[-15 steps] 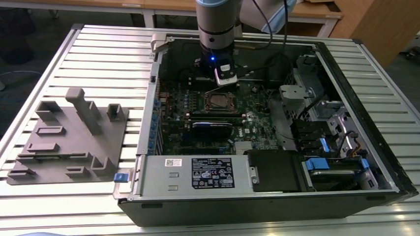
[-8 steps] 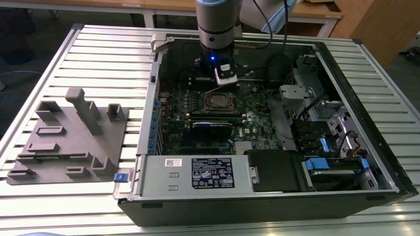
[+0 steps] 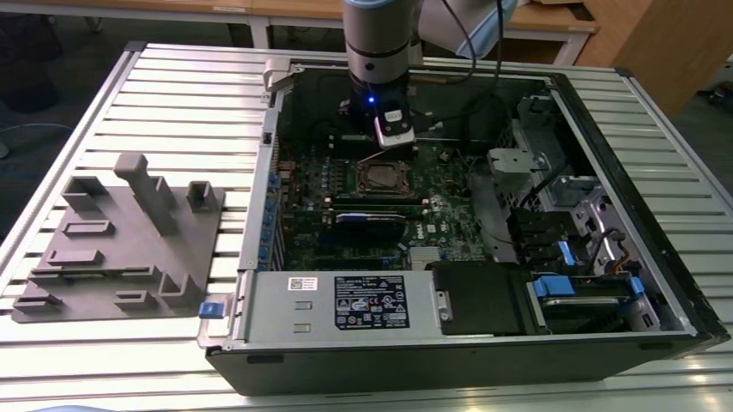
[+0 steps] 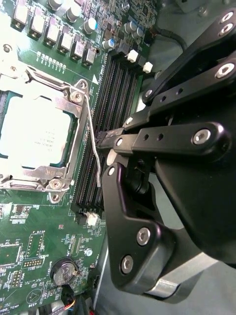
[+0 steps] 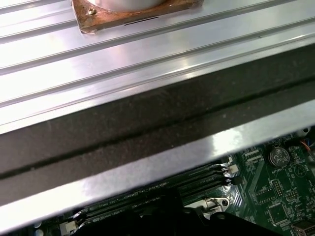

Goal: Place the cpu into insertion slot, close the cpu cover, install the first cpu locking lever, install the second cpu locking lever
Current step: 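Install the first cpu locking lever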

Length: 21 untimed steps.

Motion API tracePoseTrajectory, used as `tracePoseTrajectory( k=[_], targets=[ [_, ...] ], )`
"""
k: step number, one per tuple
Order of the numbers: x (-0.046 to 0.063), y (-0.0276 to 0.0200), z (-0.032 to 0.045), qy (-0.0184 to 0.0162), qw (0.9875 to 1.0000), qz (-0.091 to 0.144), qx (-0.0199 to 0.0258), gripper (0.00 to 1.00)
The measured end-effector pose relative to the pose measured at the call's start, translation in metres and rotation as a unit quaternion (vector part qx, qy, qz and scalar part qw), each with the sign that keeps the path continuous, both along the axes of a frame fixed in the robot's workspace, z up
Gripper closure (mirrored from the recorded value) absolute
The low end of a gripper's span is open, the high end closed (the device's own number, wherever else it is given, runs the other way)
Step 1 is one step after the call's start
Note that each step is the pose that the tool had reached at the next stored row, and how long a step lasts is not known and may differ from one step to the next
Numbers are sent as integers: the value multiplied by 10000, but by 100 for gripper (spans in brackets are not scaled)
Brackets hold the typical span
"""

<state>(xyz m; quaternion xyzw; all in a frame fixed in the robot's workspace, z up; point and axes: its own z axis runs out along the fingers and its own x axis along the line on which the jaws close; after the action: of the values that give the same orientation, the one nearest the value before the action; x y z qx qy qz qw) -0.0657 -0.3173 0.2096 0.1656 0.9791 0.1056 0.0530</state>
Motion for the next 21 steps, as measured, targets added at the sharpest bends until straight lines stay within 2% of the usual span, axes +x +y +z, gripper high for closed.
tracePoseTrajectory(
  k=[16, 21],
  targets=[
    [0, 0, 126, -1, 10000, 0, 1, 89],
    [0, 0, 133, -1, 10000, 0, 1, 89]
  ],
)
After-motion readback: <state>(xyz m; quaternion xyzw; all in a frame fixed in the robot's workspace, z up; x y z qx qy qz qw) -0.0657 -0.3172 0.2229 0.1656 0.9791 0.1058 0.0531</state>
